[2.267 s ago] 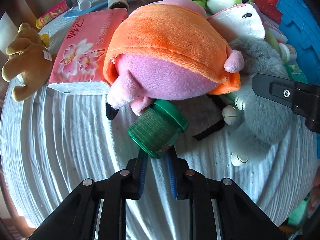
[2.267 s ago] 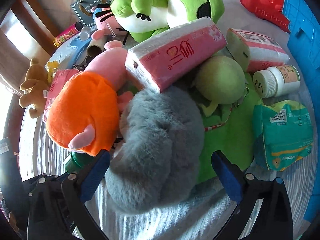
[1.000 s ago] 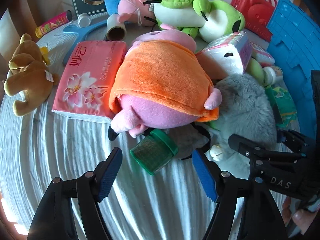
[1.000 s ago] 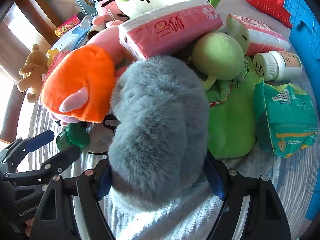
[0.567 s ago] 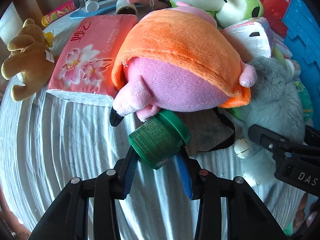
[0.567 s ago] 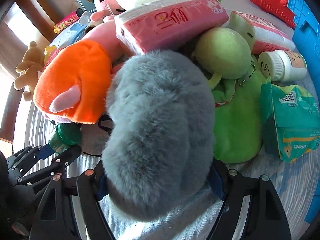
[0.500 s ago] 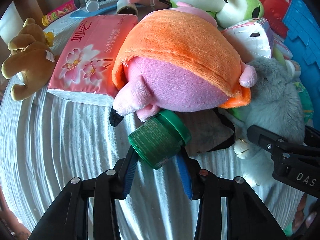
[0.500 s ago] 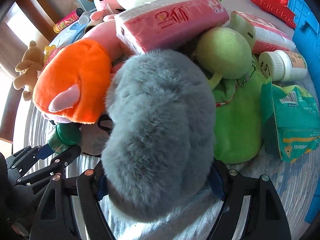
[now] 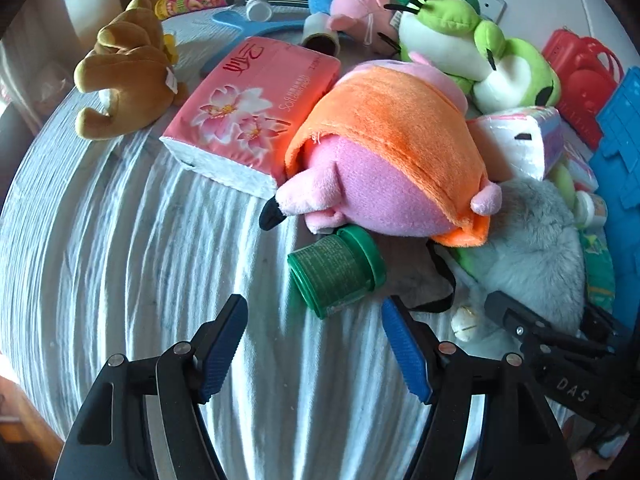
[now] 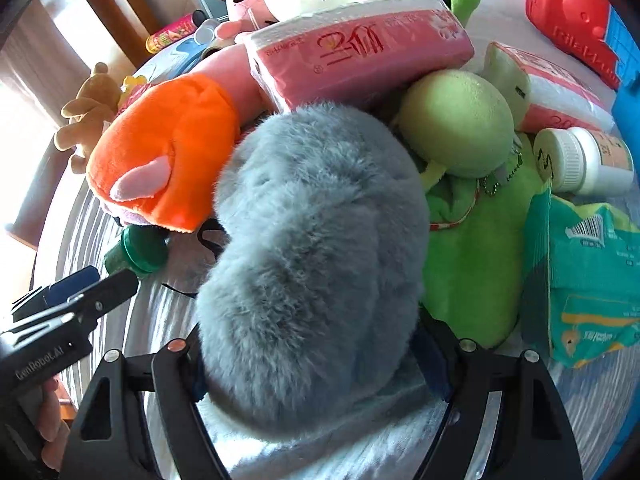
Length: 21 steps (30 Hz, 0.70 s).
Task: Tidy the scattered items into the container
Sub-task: 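Hold the green container in the left tool while the right tool holds the grey plush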
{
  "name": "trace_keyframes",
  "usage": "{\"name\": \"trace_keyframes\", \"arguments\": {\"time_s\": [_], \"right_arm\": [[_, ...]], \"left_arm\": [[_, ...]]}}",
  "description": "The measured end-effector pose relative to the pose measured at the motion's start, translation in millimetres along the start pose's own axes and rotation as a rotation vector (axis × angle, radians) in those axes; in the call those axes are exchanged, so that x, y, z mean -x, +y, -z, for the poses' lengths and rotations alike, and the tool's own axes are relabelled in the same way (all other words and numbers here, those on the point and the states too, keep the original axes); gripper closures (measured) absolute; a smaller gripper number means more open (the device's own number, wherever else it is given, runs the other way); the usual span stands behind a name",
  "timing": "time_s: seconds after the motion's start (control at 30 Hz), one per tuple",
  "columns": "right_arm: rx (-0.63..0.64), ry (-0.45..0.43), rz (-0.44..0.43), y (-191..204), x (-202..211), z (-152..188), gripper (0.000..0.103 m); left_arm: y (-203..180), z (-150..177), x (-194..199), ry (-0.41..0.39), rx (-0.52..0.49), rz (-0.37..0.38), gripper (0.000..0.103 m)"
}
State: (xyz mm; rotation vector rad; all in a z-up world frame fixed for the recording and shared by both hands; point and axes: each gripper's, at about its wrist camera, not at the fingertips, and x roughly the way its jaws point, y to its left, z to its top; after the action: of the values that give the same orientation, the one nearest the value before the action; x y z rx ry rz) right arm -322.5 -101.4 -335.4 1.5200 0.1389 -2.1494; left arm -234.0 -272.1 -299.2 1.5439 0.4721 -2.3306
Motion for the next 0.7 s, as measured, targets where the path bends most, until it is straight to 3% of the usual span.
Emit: {"name": "trace_keyframes", "arguments": {"time_s": [0.07, 0.17, 0.2, 0.23, 0.27, 0.3, 0.47, 0.6, 0.67, 0.7], "right_arm": [[0.025, 0.005, -0.012, -5, 0, -1, 0.024], [0.068, 0.017, -0.020, -5, -1, 0, 0.023], [0.078, 0.018, -0.021, -4, -1, 0, 0.023], [0.079, 0.015, -0.027, -4, 0, -1, 0.023], [0.079, 0.012, -0.032, -5, 0, -1, 0.023], [0.081, 0.008, -0.033, -4, 0, -1, 0.023], [0.047, -0.028, -0.047, 1, -1, -5, 0.014], [0.024, -0.048, -0.012, 6, -7, -13, 0.014], [0.036, -0.047, 0.025, 10, -10, -14, 0.016], [0.059, -0.053, 0.063, 14, -12, -13, 0.027]], "left_arm": [[-7, -1, 1, -0.020, 0.064, -0.014, 0.030], [-20, -4, -18, 0.014, 0.110, -0.134, 0.029], [-22, -3, -27, 0.037, 0.122, -0.172, 0.036], [-21, 0, -31, 0.031, 0.141, -0.177, 0.039], [-20, 3, -31, 0.008, 0.153, -0.174, 0.057], [-21, 5, -33, 0.001, 0.147, -0.174, 0.059], [-19, 9, -48, -0.014, 0.113, -0.167, 0.058], [-17, 7, -55, -0.054, 0.080, -0.168, 0.042], [-15, 7, -62, -0.054, 0.071, -0.160, 0.059], [-12, 6, -64, -0.054, 0.067, -0.150, 0.058]]}}
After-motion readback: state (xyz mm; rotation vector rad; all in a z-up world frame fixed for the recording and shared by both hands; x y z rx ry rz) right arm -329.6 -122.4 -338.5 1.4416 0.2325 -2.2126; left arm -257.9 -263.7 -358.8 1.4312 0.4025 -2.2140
